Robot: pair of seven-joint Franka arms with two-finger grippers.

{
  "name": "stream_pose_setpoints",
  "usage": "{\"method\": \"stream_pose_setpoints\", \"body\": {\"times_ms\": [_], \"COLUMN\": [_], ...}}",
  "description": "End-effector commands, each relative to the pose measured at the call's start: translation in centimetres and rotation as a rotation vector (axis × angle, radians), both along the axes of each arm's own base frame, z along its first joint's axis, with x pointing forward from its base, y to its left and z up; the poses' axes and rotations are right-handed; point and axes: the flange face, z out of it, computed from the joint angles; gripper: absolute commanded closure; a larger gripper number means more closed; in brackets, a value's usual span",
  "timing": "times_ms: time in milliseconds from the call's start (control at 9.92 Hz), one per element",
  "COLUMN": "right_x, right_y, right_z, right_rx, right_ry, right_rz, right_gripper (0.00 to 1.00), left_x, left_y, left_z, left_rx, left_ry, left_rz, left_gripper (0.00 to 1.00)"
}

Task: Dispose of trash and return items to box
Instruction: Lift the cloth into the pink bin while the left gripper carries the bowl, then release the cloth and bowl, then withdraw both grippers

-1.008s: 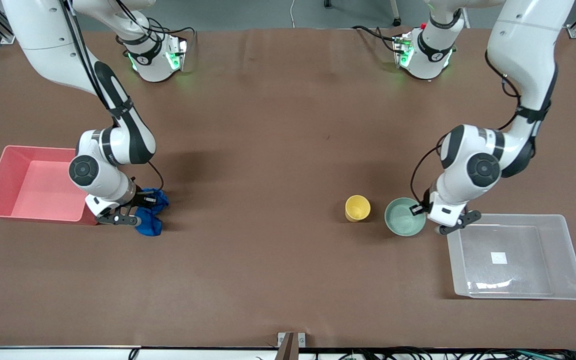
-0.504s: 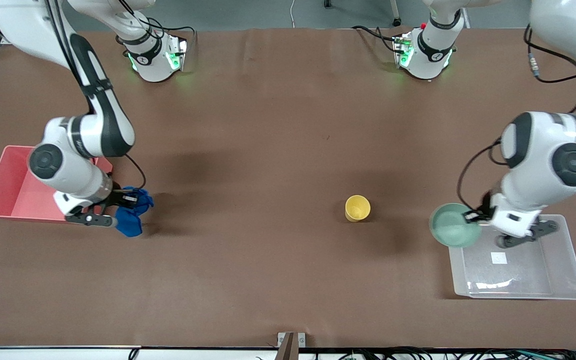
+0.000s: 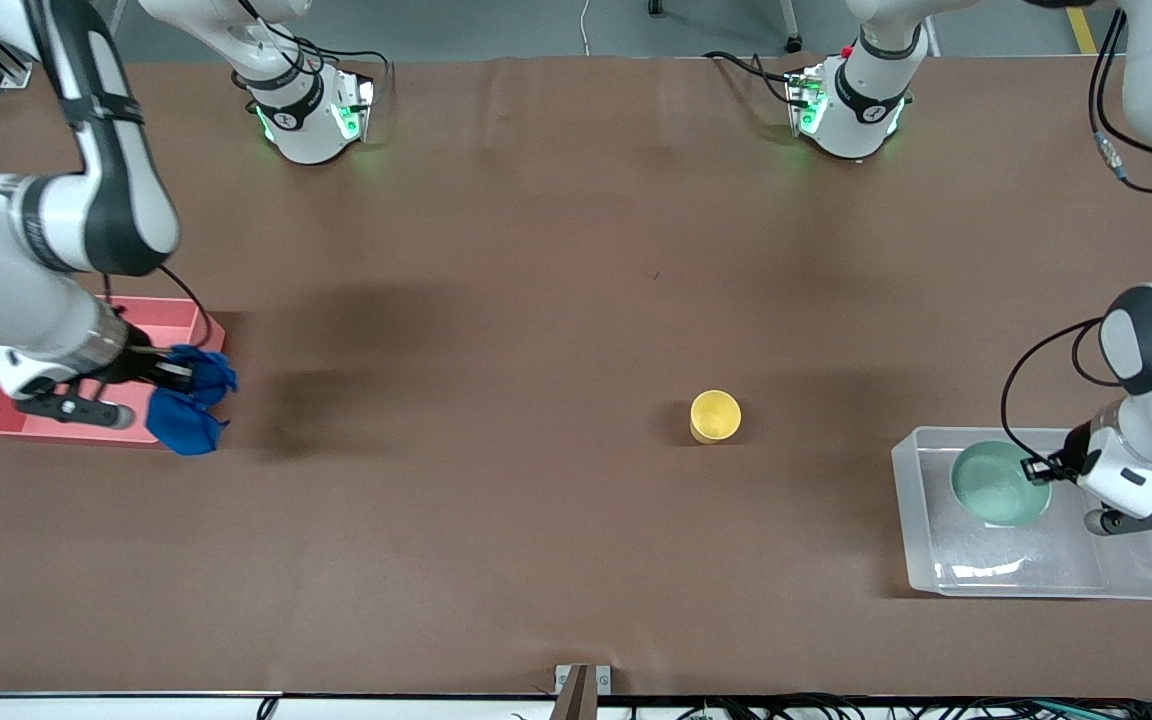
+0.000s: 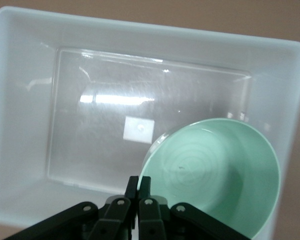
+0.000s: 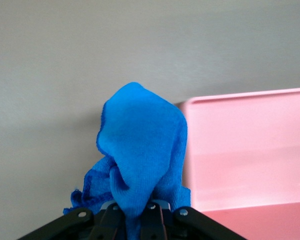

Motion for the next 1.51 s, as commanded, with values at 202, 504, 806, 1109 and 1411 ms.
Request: {"method": "stream_pose_setpoints", "body": {"times_ms": [202, 504, 806, 1109, 1411], "right_x": [-4.4, -3.5, -3.5, -3.5, -2.3], "right_y": [-11.0, -12.8, -14.7, -14.6, -14.5], "right_z": [-0.7, -4.2, -8.5, -9.1, -7.3], "right_rx": [0.017, 0.002, 0.005, 0.009, -0.005], "right_ry": [0.02, -0.009, 0.01, 0.02, -0.016], "right_rz": [0.07, 0.048, 0.049, 0.051, 0.057], "right_gripper": [0.99, 0.98, 0.96, 0.92, 0.07], "left_x": [0.1, -0.5, 0.4, 0.6, -1.9], "left_y": [-0.1, -0.1, -0.9, -5.9, -13.9], "left_z": [-7.6, -10.1, -6.3, 0.2, 4.2], "left_rx": [-0.02, -0.037, -0.02, -0.005, -0.022], "left_ry": [0.046, 0.088, 0.039, 0.013, 0.108], "left_rz": [-0.025, -0.008, -0.026, -0.079, -0.003], "left_gripper": [0.95, 0.48, 0.0, 0.0, 0.0]}}
